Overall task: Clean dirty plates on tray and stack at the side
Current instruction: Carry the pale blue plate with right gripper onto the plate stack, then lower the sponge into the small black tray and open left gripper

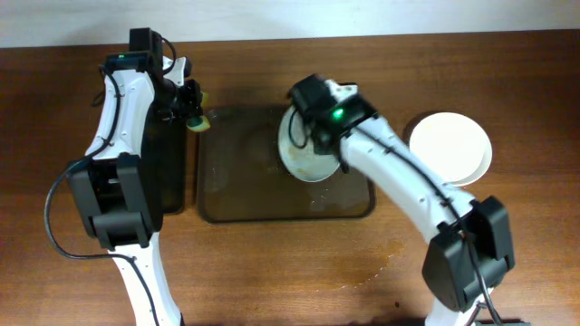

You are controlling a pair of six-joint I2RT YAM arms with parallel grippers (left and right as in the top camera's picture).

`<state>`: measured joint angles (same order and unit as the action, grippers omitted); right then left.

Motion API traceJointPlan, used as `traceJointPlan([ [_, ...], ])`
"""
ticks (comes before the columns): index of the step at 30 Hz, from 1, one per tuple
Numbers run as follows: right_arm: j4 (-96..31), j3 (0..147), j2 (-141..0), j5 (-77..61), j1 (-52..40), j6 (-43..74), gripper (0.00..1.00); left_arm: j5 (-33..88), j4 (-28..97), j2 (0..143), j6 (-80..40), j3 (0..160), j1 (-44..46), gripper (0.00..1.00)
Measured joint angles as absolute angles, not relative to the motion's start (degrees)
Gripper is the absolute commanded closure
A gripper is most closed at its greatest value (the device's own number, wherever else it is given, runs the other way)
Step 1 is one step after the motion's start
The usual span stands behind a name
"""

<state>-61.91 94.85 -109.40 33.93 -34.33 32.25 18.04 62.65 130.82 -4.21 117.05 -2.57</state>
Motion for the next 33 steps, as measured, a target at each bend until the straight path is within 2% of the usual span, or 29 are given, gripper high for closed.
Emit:
traceJointPlan([
  [6,-64.5,94.7,-109.6,70.5,-51.7,35.0,0.96,17.1,62.8,130.8,-4.2,117.1,-2.2,0.99],
  [9,-65.0,94.7,-109.6,76.1,-53.4,35.5,0.96,17.1,62.8,130.8,-4.2,117.1,-2.2,0.99],
  [13,-76.7,94.7,-109.1,70.6,-51.5,46.0,0.96,16.9,63.0,130.8,-4.2,117.1,-2.2,0.99],
  [15,-81.4,94.5,-105.9,63.7,-46.9,53.9,0.96,16.7,63.1,130.8,-4.2,117.1,-2.2,0.99],
  [17,-83.4,94.5,-99.0,55.5,-38.7,57.0,0.96,16.6,63.1,130.8,-4.2,117.1,-2.2,0.99],
  [21,-82.5,94.6,-92.7,41.6,-16.3,51.0,0.96,15.6,63.1,130.8,-4.2,117.1,-2.2,0.99],
  [24,-74.9,91.4,-93.0,30.0,1.0,41.3,0.96,15.3,63.2,130.8,-4.2,117.1,-2.2,0.99],
  [29,-57.2,75.9,-93.6,21.8,12.8,34.7,0.96,15.0,63.1,130.8,-4.2,117.1,-2.2,0.99],
  [30,-55.0,73.9,-93.8,21.3,13.1,34.4,0.83,14.9,63.1,130.8,-4.2,117.1,-2.2,0.99],
  [31,-50.6,70.3,-94.4,20.8,13.2,34.1,0.53,14.9,63.1,130.8,-4.2,117.1,-2.2,0.99],
  [32,-47.7,67.9,-95.0,20.4,13.2,33.7,0.35,14.9,63.1,130.8,-4.2,117.1,-2.2,0.99],
  [33,-45.5,66.5,-95.5,19.9,13.2,33.8,0.31,14.9,63.1,130.8,-4.2,117.1,-2.2,0.99],
])
